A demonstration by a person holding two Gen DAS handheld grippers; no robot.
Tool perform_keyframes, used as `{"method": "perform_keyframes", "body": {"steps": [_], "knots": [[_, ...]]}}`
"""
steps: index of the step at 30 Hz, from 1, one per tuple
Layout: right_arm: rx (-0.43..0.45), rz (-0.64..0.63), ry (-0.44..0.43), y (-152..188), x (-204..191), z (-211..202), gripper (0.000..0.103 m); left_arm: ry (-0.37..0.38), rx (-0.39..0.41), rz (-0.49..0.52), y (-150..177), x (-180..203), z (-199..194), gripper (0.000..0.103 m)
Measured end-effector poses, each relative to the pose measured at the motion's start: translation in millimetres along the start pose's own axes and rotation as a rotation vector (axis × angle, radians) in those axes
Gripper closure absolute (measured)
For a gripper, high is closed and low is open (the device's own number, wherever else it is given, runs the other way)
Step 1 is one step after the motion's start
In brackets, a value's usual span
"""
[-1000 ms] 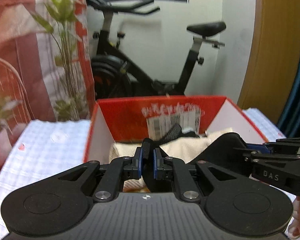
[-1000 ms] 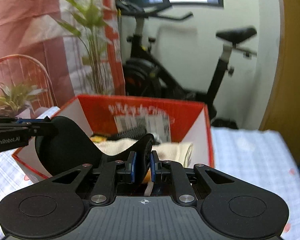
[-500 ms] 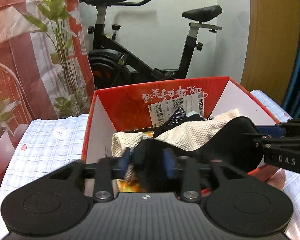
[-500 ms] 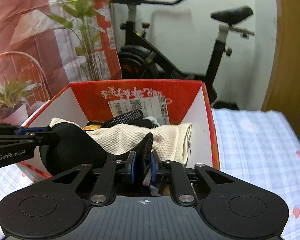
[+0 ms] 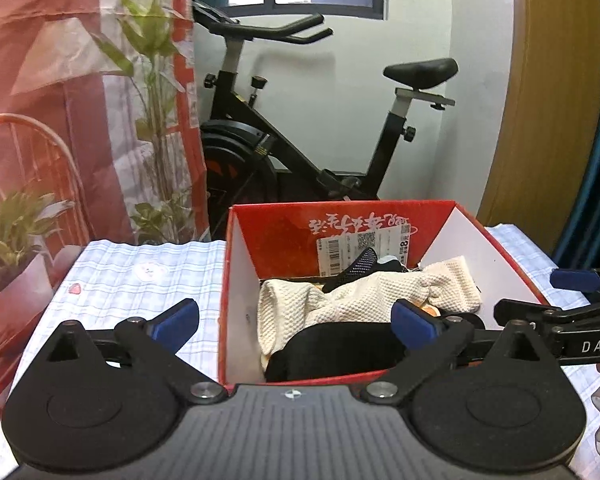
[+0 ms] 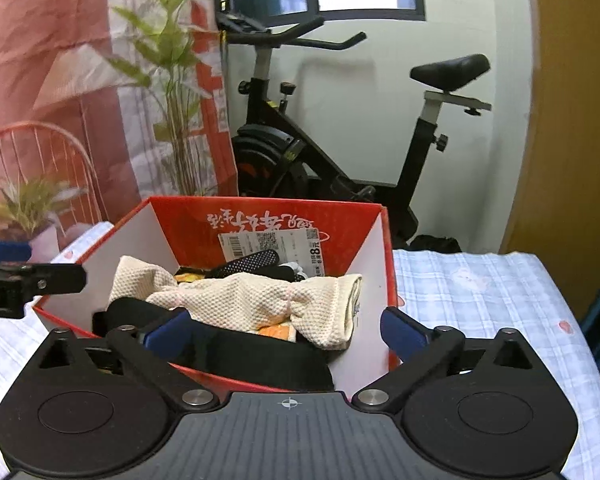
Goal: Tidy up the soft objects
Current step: 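Open the left tool to drop the eye mask into the box, then lower the left tool toward the white bag and green mesh item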
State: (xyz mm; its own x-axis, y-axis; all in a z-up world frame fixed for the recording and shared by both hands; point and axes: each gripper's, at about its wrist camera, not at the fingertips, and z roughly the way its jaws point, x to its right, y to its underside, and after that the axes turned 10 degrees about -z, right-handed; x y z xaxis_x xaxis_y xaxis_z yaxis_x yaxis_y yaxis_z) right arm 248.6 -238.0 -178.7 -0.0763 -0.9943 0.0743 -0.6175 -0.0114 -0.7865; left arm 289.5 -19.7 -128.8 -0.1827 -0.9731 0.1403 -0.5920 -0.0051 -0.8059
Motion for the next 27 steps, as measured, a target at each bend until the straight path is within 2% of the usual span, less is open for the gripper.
{"method": "perform_keyframes", "body": {"steps": [6,13,20,27], "knots": [[0.002,0.011,0.026,3,0,-19,0.0,-0.009,0.023,-0.026,9,-7,-26,0.0],[0.039,-0.005,0.004,12,-14,-50,0.0,-0.03,0.038,-0.054,30,-20,-54,0.0],[0.063,0.001,-0.025,36,-30,-76,0.0,-0.049,0.049,-0.096,57,-34,-76,0.0],[0.096,0.02,-0.007,62,-40,-96,0.0,-0.061,0.051,-0.083,85,-33,-89,0.0]]}}
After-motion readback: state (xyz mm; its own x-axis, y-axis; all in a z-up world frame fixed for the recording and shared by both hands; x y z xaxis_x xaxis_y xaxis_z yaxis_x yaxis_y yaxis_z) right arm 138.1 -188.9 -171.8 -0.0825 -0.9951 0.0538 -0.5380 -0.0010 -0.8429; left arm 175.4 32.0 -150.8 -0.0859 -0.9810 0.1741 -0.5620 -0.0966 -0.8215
